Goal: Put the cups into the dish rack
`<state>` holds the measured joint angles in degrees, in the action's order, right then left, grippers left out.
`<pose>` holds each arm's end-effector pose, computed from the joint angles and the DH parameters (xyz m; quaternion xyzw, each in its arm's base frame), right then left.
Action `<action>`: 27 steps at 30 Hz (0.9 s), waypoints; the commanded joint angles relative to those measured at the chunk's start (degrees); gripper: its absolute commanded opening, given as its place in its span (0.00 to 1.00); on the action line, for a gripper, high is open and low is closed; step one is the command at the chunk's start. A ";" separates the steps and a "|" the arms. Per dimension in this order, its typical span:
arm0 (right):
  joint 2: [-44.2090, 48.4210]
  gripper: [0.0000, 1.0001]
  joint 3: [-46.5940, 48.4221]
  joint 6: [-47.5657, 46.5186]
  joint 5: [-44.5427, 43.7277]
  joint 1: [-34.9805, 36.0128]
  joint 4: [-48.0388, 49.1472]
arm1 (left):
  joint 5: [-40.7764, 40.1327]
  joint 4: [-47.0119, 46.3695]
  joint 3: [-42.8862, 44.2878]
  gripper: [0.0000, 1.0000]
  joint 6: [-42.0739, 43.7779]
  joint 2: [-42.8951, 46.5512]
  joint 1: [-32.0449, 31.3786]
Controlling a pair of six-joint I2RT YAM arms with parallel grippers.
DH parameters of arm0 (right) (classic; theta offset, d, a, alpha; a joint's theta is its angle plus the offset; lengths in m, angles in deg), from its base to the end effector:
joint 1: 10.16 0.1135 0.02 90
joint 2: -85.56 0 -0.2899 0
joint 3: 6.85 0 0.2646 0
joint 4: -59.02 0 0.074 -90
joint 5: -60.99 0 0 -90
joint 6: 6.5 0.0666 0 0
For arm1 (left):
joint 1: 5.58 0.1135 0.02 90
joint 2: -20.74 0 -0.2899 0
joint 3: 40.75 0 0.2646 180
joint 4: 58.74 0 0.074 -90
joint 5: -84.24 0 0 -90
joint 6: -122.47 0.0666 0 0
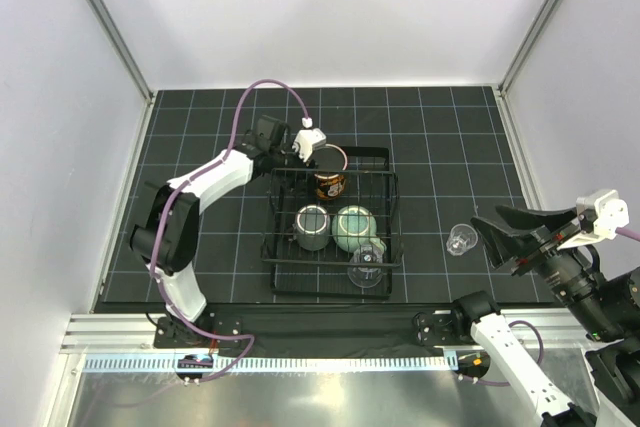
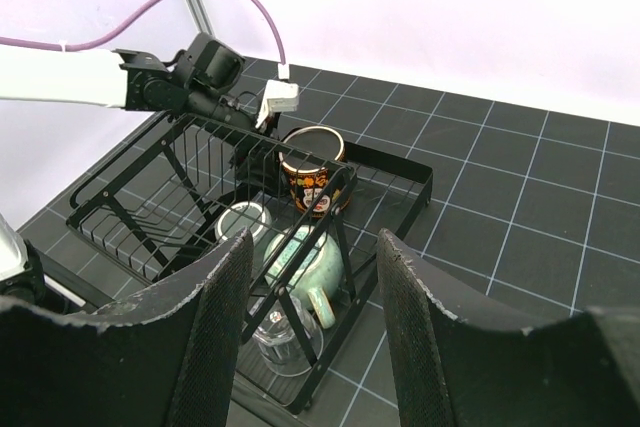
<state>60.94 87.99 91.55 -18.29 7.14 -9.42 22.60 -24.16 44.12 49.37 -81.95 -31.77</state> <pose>-0.0177 0.0075 0.4876 -0.1227 0.6853 0.2203 0.6832 0.3598 -0.2122 0.2103 0.4105 0.8247 -0.2564 0.2926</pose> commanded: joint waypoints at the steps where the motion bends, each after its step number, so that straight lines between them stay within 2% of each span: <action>1: -2.01 0.55 0.62 -0.41 0.79 0.10 2.86 | 1.96 -1.09 0.21 0.60 0.67 4.78 -0.08; 3: -2.62 0.55 0.53 -0.50 1.05 0.01 3.56 | 2.84 -0.73 0.48 0.61 0.15 5.22 0.27; 4: -2.80 0.55 0.36 -0.58 1.06 0.10 3.82 | 3.54 -0.04 0.48 0.70 -0.29 5.31 0.27; 5: -2.89 0.55 0.18 -0.58 1.14 0.10 4.09 | 3.81 0.49 0.65 0.73 -0.29 5.40 0.27; 16: -5.35 0.55 -2.45 -0.58 1.67 0.10 8.22 | 6.70 0.77 -3.56 0.73 -3.18 8.65 5.27; 22: -6.23 0.55 -3.95 -0.67 1.94 0.10 10.24 | 7.76 -0.21 -5.93 0.74 -5.83 14.62 8.70; 27: -6.58 0.55 -6.05 0.20 1.76 0.10 13.40 | 11.35 -2.65 -7.61 0.72 -9.43 16.48 15.20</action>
<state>55.57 82.94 91.38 -17.04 7.14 -0.87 29.86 -22.96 37.12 43.10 -67.13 -20.10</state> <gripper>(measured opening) 0.549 0.736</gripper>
